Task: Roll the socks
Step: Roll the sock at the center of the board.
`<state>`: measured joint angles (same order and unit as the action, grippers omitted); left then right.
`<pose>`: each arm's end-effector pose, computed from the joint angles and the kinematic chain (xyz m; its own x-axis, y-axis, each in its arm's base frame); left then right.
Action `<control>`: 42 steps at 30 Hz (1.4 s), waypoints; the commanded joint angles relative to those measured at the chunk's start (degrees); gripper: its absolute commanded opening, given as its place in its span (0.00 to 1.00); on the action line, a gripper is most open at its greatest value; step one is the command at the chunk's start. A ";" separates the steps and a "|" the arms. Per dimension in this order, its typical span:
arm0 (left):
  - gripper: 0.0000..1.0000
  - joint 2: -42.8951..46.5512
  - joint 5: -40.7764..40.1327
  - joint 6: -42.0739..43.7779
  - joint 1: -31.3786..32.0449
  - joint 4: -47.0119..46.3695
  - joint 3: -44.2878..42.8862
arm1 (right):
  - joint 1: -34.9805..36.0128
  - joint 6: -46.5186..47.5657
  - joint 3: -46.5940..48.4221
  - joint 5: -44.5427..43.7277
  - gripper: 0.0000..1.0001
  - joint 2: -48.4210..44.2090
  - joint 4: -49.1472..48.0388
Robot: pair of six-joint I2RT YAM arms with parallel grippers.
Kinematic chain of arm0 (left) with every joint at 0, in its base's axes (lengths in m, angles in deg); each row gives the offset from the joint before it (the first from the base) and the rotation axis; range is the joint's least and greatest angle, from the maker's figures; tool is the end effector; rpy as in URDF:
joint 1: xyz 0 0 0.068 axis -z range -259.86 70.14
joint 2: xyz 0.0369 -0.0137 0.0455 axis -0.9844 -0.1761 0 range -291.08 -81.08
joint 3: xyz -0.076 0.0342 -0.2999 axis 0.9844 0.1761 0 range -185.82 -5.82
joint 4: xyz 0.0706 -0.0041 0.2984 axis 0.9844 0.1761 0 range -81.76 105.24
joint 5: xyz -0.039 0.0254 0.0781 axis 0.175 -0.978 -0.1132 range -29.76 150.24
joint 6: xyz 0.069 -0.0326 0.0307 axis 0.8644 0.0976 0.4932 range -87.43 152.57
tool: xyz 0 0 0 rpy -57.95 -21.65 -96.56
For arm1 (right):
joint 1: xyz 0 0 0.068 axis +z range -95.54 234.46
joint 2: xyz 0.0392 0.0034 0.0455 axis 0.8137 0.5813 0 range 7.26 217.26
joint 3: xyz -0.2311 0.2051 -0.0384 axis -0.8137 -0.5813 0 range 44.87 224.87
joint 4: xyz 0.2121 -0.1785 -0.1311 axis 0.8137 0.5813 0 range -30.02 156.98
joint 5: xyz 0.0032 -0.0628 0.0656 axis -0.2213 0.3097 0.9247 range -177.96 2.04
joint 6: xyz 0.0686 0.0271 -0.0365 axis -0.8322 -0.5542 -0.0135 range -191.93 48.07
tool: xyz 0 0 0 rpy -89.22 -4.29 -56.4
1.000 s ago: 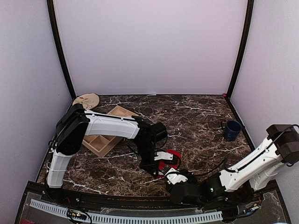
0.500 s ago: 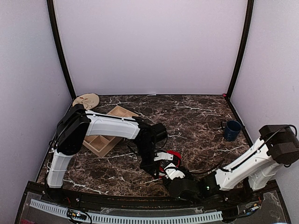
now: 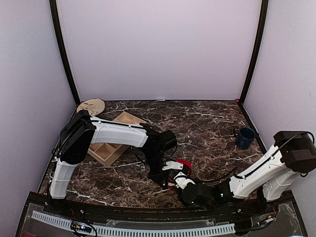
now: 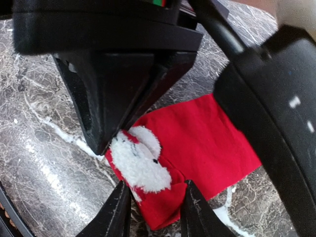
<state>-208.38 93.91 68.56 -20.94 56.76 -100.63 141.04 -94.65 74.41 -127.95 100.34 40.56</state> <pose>0.2262 -0.4521 0.1164 0.0326 0.8933 -0.4483 0.9125 -0.2095 -0.3513 0.0647 0.3096 0.0917 -0.3232 -0.4455 -0.8349 -0.6640 0.7354 -0.1353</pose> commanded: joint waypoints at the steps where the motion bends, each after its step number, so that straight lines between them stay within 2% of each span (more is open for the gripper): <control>1: 0.02 -0.67 0.78 0.54 -0.12 1.58 -1.24 | -1.04 1.26 0.40 3.66 0.28 0.26 -3.18; 5: 0.02 -0.73 0.76 0.44 -0.12 1.59 -1.36 | -1.48 1.08 1.34 5.38 0.07 0.98 -3.23; 8: 0.03 -0.66 0.44 0.01 -0.12 1.42 -1.37 | -1.66 0.43 1.47 6.49 0.00 0.69 -3.02; 13: 0.06 -0.58 -1.81 -1.68 -0.12 0.62 -1.60 | -1.77 -1.93 0.94 7.62 0.00 -0.34 -1.72; 16: 0.13 -0.69 -3.85 -4.82 -0.44 -0.24 -1.66 | -1.92 -4.79 0.14 7.31 0.00 -1.26 -0.01; 23: 0.20 -0.23 -2.70 -12.21 -2.43 -1.33 0.68 | -2.70 -13.31 -1.52 8.16 0.00 -4.21 1.72; 29: 0.23 4.68 -3.81 -15.07 -2.91 -7.92 4.86 | -3.18 -17.83 -2.50 9.15 0.00 -5.47 2.00; 36: 0.26 5.77 -3.49 -16.57 -3.26 -9.16 6.31 | -3.33 -20.60 -2.89 10.10 0.00 -5.98 2.50; 42: 0.26 8.82 -1.65 -18.82 -4.57 -14.06 10.70 | -3.52 -24.68 -4.50 10.08 0.00 -7.82 2.82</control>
<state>-203.68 92.21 51.73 -24.15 45.67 -92.82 138.03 -115.39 71.29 -118.16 94.39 43.12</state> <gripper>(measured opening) 0.260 0.036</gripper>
